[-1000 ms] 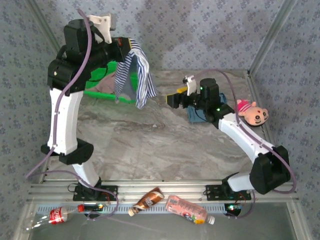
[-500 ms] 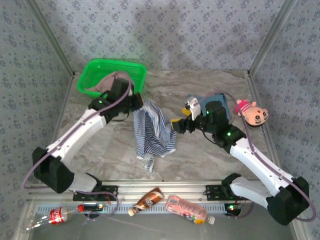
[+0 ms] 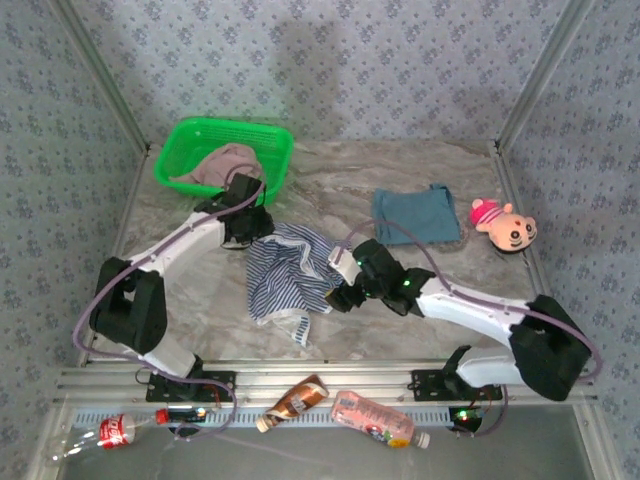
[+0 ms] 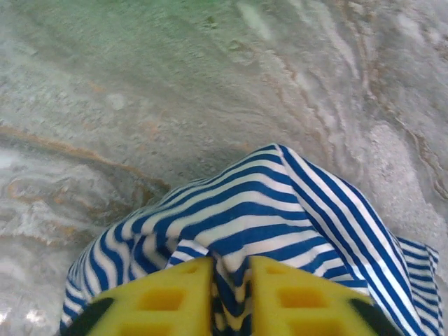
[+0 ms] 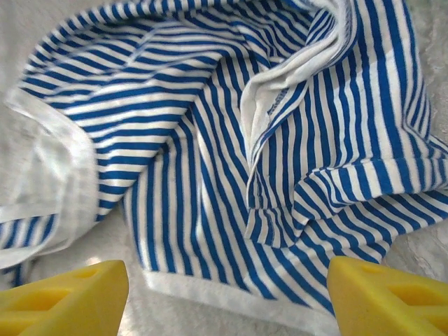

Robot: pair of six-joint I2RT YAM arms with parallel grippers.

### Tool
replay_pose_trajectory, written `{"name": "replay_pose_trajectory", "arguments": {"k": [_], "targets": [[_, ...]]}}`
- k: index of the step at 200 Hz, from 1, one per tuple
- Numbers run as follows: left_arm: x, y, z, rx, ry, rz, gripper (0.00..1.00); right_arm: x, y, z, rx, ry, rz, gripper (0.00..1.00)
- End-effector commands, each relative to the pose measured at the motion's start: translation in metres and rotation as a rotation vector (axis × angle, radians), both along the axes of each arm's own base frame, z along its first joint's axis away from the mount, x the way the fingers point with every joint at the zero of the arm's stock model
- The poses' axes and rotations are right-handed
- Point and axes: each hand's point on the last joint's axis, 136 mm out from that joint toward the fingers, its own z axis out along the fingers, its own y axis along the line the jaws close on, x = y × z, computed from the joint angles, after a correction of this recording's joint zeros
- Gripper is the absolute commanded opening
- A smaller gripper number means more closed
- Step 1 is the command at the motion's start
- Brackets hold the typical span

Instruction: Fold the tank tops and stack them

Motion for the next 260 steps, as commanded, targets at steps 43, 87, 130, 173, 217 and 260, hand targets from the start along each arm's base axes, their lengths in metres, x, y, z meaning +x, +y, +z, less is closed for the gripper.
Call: {"name": "replay_pose_trajectory", "arguments": {"k": [43, 87, 130, 173, 217, 260], "targets": [[-0.057, 0.025, 0.0, 0.072, 0.161, -0.009, 0.51, 0.048, 0.013, -0.025, -0.083, -0.109, -0.016, 0.7], [-0.08, 0.018, -0.012, 0.051, 0.191, -0.012, 0.55, 0.054, 0.009, -0.058, -0.177, -0.027, -0.014, 0.6], [-0.054, 0.017, -0.011, 0.058, 0.117, 0.013, 0.56, 0.07, 0.008, -0.048, -0.118, -0.024, -0.061, 0.3], [-0.021, 0.017, -0.011, 0.09, 0.066, 0.011, 0.56, 0.073, 0.0, -0.027, -0.077, -0.038, -0.101, 0.18], [-0.005, 0.039, -0.022, 0.109, 0.078, 0.044, 0.57, 0.082, -0.018, -0.003, -0.021, -0.059, -0.18, 0.12], [0.012, 0.039, -0.027, 0.034, 0.068, 0.072, 0.57, 0.071, -0.037, -0.004, -0.031, -0.035, -0.203, 0.09]]}}
